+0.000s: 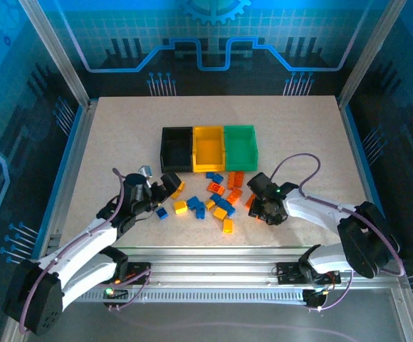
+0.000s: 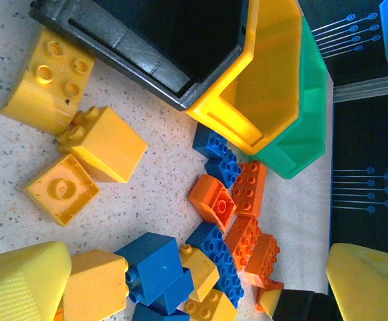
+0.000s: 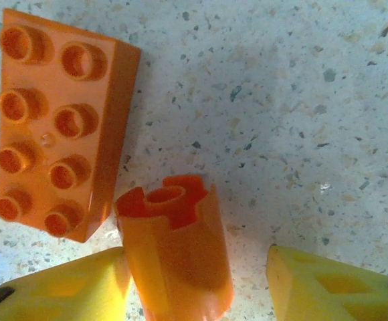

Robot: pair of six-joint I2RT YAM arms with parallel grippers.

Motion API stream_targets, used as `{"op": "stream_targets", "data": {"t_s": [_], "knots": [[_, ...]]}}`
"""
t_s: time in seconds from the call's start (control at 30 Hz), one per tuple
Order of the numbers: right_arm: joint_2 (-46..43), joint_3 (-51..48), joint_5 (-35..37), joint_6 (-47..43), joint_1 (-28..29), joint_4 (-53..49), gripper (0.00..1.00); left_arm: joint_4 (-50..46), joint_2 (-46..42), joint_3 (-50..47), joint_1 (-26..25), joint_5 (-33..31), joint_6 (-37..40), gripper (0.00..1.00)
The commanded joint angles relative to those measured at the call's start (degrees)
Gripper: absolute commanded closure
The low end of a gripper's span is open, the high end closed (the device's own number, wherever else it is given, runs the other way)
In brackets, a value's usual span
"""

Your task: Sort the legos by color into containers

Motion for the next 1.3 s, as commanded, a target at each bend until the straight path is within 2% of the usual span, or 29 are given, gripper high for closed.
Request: {"op": "stream_targets", "data": {"t_s": [0.0,0.3,0.5,0.63,0.73,0.83,0.97,1.13,1.27], "knots": [[1.6,0.4,1.8,0.5,0.3,0.6,0.46,0.1,-0.8,-0.2,-0.4,1.0,0.2,0.01],[4.8,1.6,2.6,-5.9,-1.2,1.5,0.6,-0.3,-0.4,0.1,-0.4,0.8,0.3,0.01],[2.4,2.8,3.9,-12.3,-1.3,0.7,0.7,-0.8,0.7,0.7,-0.4,0.9,0.1,0.01],[-2.5,7.5,2.8,-19.4,-1.4,-1.5,0.72,-1.4,0.9,1.2,-0.4,1.2,-0.4,0.01],[-2.5,15.2,4.0,-23.1,-1.6,-2.6,0.73,-2.4,0.8,1.6,-0.4,1.4,-0.8,0.01],[2.7,22.6,4.6,-24.5,-3.5,-1.3,0.73,-4.4,0.8,2.1,-0.4,0.9,-1.7,0.01],[14.0,33.4,4.1,-25.6,-7.1,0.9,0.72,-7.5,0.2,2.6,-0.4,0.2,-3.4,0.01],[28.4,48.3,5.6,-27.1,-9.6,-2.8,0.71,-12.6,-1.2,3.7,-0.6,-1.5,-4.5,0.01],[35.3,56.2,6.1,-27.7,-10.3,-5.0,0.65,-16.9,-2.2,4.4,-0.6,-3.3,-4.9,0.01]]}}
